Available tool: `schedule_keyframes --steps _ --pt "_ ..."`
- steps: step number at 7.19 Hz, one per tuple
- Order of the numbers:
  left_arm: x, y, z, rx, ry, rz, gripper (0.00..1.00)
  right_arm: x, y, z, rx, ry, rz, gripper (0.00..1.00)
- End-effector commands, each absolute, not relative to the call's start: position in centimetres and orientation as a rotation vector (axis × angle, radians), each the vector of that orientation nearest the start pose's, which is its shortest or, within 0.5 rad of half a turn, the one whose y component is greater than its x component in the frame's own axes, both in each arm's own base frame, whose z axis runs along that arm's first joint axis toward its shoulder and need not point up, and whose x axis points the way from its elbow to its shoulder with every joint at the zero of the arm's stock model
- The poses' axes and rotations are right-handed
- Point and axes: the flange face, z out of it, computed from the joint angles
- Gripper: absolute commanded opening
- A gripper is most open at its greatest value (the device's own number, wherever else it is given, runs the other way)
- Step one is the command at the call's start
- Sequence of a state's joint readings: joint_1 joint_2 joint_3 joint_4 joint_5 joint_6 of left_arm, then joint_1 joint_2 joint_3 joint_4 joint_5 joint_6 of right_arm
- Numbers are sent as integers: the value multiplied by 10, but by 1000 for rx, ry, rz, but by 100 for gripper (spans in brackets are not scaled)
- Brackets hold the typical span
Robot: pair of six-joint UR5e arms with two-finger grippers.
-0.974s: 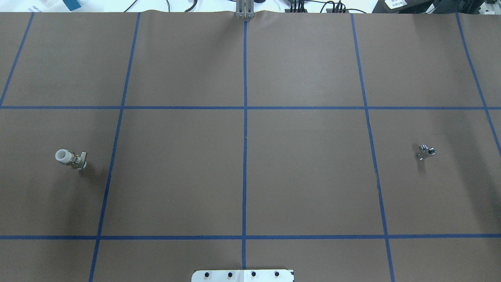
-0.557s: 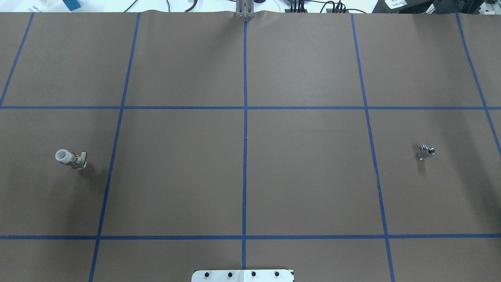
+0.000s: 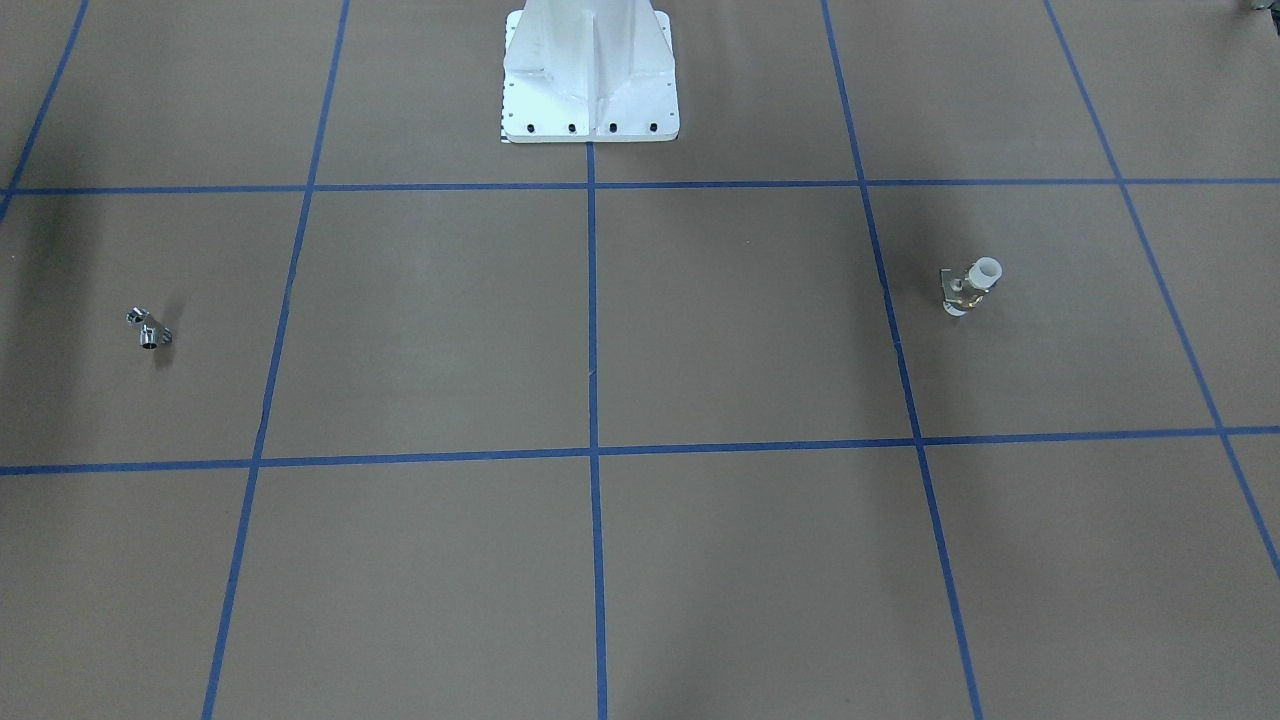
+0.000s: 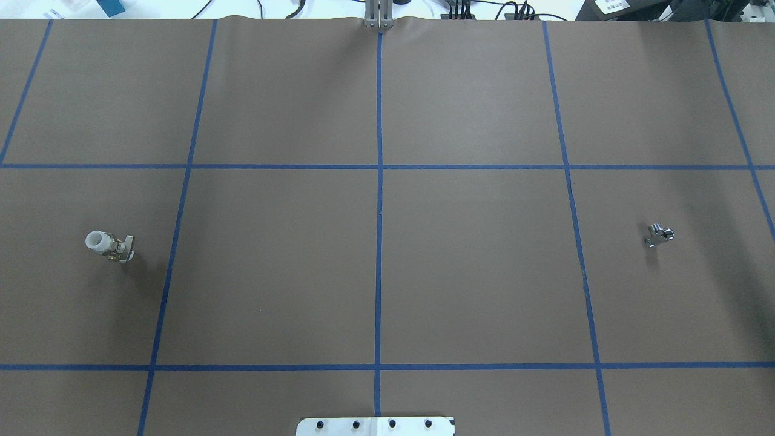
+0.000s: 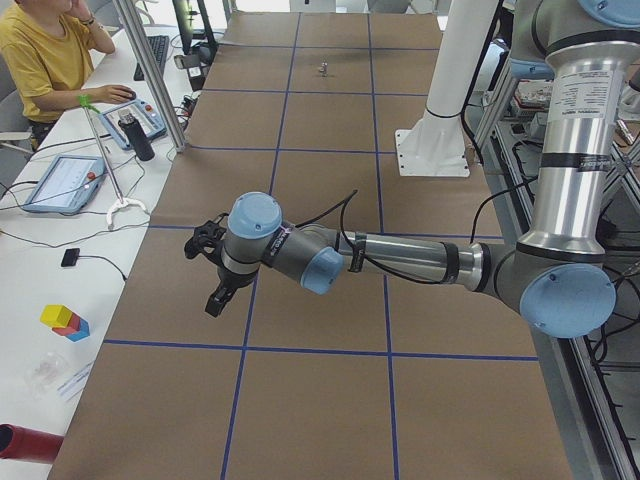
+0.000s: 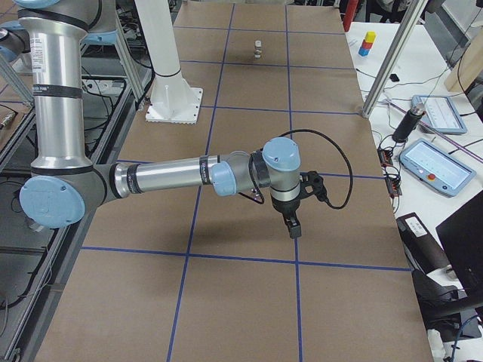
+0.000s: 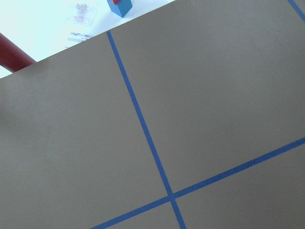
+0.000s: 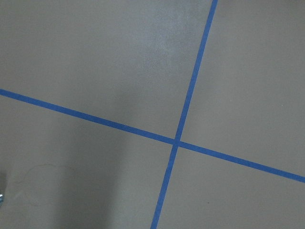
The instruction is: Assemble PPR valve and pipe with both arms
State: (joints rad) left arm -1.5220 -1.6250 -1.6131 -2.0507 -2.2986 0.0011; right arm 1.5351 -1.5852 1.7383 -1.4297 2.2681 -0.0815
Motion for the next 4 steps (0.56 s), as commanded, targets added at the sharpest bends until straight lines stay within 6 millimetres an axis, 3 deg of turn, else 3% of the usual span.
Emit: schedule_keyframes --steps 1,2,3,4 --pt "54 -539 536 509 824 268 100 50 -503 588 289 -689 -211 99" --pt "93 -532 520 455 884 200 100 51 -501 591 286 -682 -212 99" --pt "132 -518 496 412 932 173 100 51 -501 591 286 -679 -211 99" --pt "172 -498 485 370 938 153 100 51 -500 593 283 -679 -210 99"
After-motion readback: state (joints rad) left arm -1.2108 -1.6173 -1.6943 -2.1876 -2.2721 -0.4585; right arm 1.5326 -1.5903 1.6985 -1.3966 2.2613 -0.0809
